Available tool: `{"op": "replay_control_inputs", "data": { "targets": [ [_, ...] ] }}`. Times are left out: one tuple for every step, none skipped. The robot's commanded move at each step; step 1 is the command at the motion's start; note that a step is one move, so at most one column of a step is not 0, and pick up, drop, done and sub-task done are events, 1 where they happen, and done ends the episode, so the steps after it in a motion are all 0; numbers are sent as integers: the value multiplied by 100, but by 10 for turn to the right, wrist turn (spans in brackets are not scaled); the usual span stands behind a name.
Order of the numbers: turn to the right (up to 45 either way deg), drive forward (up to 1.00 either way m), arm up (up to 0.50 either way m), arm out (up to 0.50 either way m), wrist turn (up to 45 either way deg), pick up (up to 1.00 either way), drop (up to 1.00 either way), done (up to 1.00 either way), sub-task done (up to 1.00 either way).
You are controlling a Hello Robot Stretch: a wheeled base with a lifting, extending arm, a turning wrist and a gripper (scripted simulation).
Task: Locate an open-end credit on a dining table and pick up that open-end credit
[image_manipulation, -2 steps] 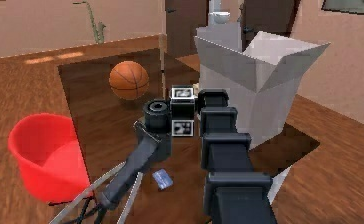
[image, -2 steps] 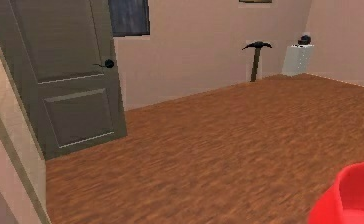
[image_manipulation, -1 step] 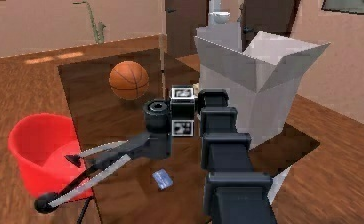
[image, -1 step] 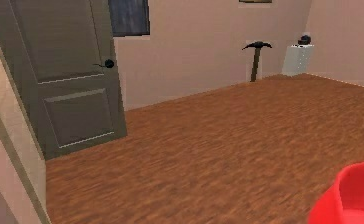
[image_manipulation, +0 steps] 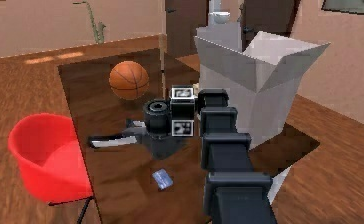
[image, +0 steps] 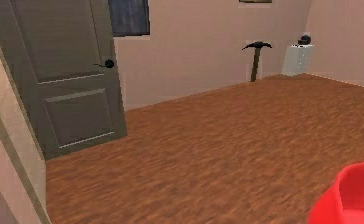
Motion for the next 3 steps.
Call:
{"op": "replay_control_inputs", "data": {
  "targets": [
    [0,0,0,0,330,0,0,0,0],
    [0,0,-30,0,0,0,0,0,0],
    [0,0,0,0,0,100,0,0,0]
  ]
}}
